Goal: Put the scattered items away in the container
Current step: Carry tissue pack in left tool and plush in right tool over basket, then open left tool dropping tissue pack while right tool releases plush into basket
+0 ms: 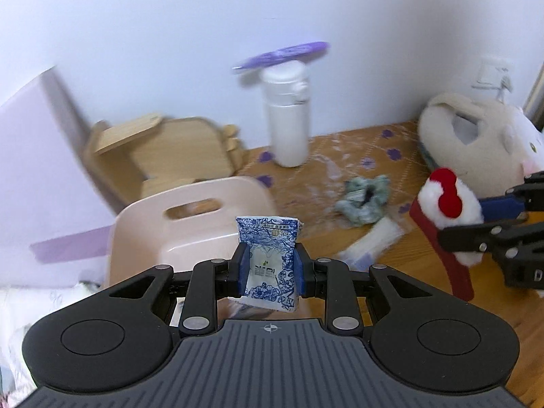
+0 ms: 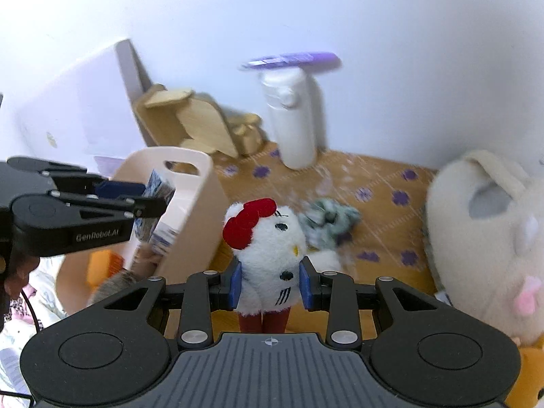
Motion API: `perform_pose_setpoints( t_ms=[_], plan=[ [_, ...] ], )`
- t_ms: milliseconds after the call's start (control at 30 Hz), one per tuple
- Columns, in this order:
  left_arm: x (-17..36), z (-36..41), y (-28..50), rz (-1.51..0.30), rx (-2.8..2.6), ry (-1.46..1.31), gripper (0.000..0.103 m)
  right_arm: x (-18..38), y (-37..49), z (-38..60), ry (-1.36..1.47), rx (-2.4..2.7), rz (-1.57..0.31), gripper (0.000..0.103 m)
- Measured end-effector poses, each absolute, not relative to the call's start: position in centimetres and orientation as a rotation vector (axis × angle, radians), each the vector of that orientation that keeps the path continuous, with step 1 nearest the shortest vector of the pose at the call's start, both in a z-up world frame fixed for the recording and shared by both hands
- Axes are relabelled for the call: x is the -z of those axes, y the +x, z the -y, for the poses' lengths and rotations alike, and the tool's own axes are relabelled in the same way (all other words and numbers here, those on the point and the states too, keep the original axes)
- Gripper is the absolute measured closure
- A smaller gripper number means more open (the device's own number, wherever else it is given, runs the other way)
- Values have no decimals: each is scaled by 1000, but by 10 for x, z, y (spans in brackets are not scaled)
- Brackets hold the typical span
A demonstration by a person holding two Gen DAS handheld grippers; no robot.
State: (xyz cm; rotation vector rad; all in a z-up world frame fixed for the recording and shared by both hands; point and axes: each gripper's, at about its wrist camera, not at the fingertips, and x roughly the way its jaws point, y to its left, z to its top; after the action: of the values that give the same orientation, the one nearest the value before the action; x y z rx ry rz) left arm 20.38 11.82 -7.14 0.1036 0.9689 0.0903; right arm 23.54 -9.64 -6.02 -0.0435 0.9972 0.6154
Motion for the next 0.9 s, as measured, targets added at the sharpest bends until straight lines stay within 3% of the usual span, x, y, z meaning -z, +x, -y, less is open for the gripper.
perform_pose_setpoints(
  t_ms=[467, 900],
  plan=[
    [81, -210, 147, -991, -226, -19, 76, 45, 214, -16, -119, -741, -977, 72],
    [114, -236, 145, -1028, -251, -86, 76, 63, 213, -81, -209, -761, -1017, 72]
  ],
)
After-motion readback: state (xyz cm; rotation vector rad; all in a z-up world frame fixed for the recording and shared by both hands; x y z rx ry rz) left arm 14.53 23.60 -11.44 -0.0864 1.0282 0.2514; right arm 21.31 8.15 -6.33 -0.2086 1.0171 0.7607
